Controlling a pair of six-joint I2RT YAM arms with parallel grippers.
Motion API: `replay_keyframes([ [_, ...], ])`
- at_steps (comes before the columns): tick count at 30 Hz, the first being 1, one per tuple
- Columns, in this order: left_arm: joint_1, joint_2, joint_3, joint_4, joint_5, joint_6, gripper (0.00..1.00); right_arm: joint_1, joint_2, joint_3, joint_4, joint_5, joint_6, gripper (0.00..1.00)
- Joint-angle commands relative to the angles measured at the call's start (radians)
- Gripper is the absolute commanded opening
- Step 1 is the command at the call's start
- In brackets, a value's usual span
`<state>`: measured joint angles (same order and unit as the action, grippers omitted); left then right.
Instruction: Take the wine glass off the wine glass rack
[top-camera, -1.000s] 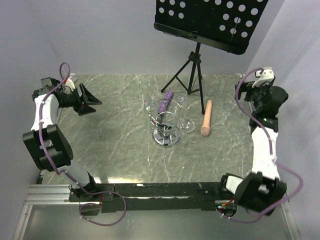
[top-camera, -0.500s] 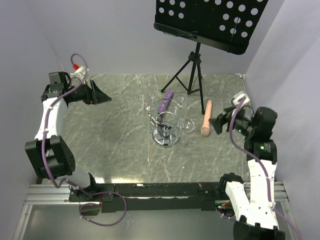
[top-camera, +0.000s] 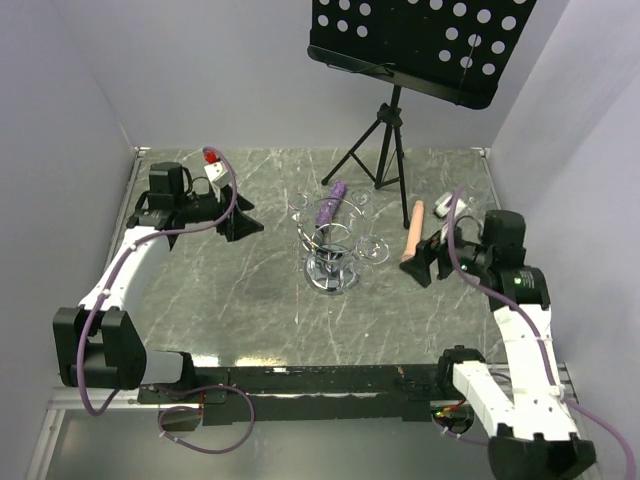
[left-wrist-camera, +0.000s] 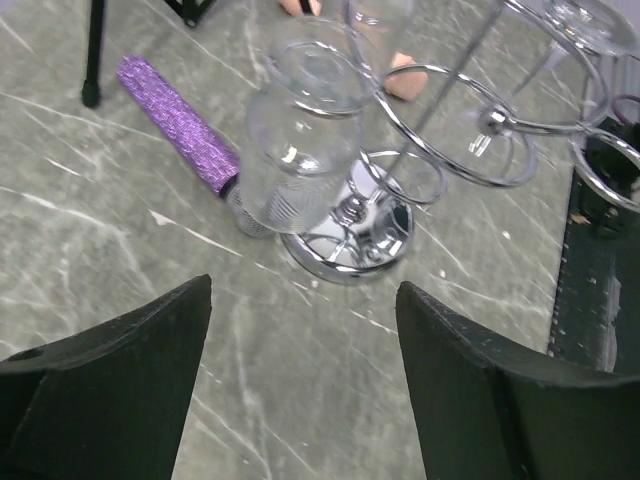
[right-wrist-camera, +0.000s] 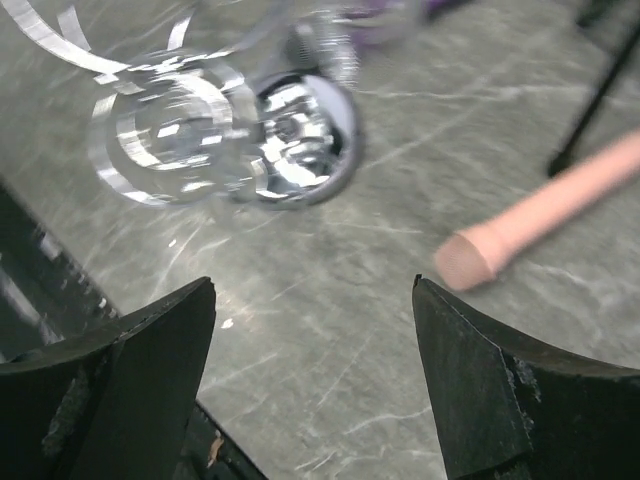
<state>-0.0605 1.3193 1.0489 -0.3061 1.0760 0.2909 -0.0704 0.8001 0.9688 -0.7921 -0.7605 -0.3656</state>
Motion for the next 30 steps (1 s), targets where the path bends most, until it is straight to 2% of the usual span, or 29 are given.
replay_keyframes([
  [1, -0.001, 0.031, 0.046, 0.081, -0.031, -0.021, 0.77, 0.171, -0.068, -0.047, 0.017, -0.042, -0.096, 0.84],
  [6, -0.001, -0.003, 0.082, -0.031, -0.109, 0.025, 0.78, 0.221, -0.136, -0.229, 0.287, -0.039, -0.014, 0.79],
  [14, -0.005, -0.032, 0.238, -0.295, -0.287, 0.135, 0.79, 0.259, -0.251, -0.518, 0.681, -0.048, 0.119, 0.74],
  [20, -0.009, -0.005, 0.37, -0.406, -0.418, 0.168, 0.79, 0.284, -0.202, -0.613, 0.944, -0.05, 0.256, 0.7],
  [25, -0.009, -0.009, 0.404, -0.406, -0.473, 0.133, 0.8, 0.317, -0.159, -0.647, 1.151, 0.01, 0.407, 0.67],
  [30, -0.009, 0.004, 0.463, -0.473, -0.571, 0.184, 0.8, 0.342, -0.115, -0.685, 1.319, 0.038, 0.505, 0.67],
])
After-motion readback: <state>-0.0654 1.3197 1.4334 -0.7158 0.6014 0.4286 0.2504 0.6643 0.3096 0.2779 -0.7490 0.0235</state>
